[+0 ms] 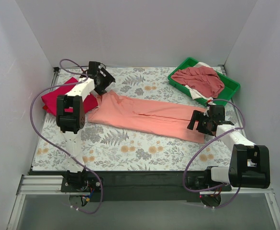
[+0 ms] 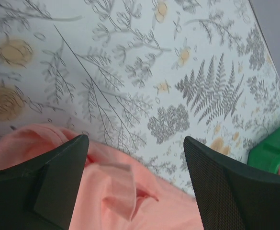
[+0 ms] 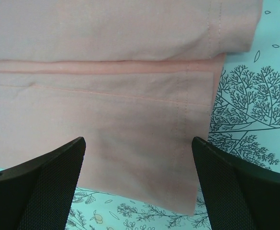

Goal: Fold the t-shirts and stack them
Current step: Fold the tshirt

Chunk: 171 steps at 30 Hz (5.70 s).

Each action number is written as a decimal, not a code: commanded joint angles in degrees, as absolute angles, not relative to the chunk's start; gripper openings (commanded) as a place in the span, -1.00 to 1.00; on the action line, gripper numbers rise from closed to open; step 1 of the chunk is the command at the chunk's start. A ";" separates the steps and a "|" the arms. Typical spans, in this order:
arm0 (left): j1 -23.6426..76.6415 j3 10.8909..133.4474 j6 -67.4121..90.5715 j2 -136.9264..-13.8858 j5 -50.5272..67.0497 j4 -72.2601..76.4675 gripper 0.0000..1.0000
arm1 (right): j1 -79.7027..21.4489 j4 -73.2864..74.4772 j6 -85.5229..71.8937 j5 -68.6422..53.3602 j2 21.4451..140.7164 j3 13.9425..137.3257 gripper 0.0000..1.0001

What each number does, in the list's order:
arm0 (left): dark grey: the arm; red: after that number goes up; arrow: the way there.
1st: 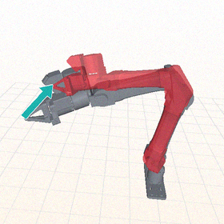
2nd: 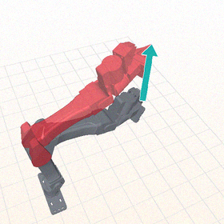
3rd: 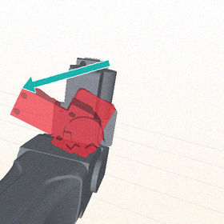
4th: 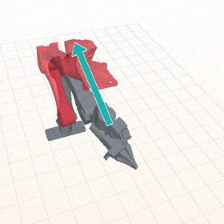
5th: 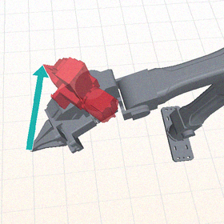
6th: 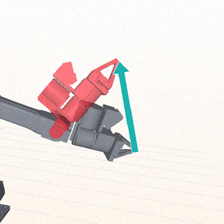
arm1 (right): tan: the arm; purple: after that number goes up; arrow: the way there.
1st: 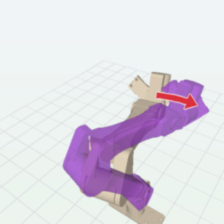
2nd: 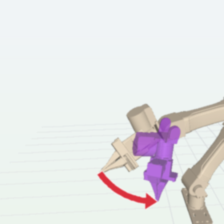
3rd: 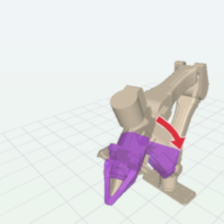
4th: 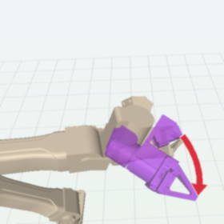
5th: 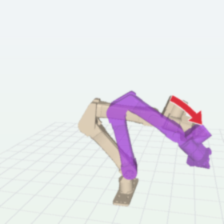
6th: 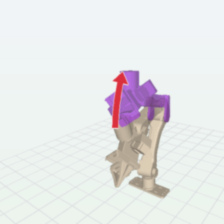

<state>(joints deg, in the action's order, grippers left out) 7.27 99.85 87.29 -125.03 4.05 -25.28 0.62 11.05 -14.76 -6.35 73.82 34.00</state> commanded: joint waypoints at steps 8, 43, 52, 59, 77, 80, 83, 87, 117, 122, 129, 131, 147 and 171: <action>5.62 100.03 88.60 -118.67 0.80 -30.33 0.58 | 0.62 14.41 -13.71 -5.97 68.47 37.00 0.97; 19.16 80.59 82.70 -119.26 6.15 -20.83 0.76 | -8.17 0.53 -16.87 -13.27 92.38 45.20 0.97; 20.92 95.16 81.65 -131.29 11.50 -21.97 0.77 | -10.80 1.05 -20.83 -15.37 79.38 30.77 0.97; 21.97 110.99 84.37 -142.37 18.18 -24.52 0.80 | -19.24 1.76 -25.48 -18.81 70.23 24.09 0.97; 23.91 127.70 98.17 -157.93 24.87 -7.21 0.88 | -38.22 -8.26 -34.89 -24.44 68.80 20.65 0.97; 24.17 128.84 99.58 -159.08 23.73 -5.02 0.89 | -40.60 -8.26 -35.07 -21.98 70.92 22.23 0.97; 24.26 129.64 101.24 -160.66 21.45 -1.51 0.89 | -41.75 -8.35 -35.33 -20.83 72.24 22.67 0.97; 24.26 133.85 102.39 -164.00 21.88 -0.35 0.91 | -42.80 -8.87 -35.33 -19.60 73.12 23.11 0.97; 25.31 129.65 87.82 -134.23 14.95 -5.09 0.95 | -43.42 14.22 -29.10 -1.24 56.96 36.73 0.97; 26.10 113.71 83.33 -117.98 12.83 -11.68 0.95 | -43.33 20.12 -29.09 4.48 50.20 38.41 0.97; 28.12 80.14 82.09 -90.73 7.66 -8.79 0.95 | -43.24 24.43 -31.11 10.72 42.99 35.42 0.97; 29.87 73.51 83.05 -82.99 4.85 -8.52 0.95 | -43.16 25.57 -31.90 11.86 41.14 34.46 0.97; 46.05 32.98 98.87 -60.04 -2.02 -27.25 0.62 | -43.15 24.01 -36.46 -8.43 40.08 23.30 0.95; 50.36 23.82 101.08 -67.23 4.30 -20.57 -0.86 | -44.38 11.16 -45.35 -16.27 42.54 10.99 0.31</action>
<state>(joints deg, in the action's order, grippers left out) 49.78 24.97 102.13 -66.02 4.01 -20.32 -43.70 11.18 -44.21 -16.01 41.91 12.16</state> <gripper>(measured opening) 0.147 0.678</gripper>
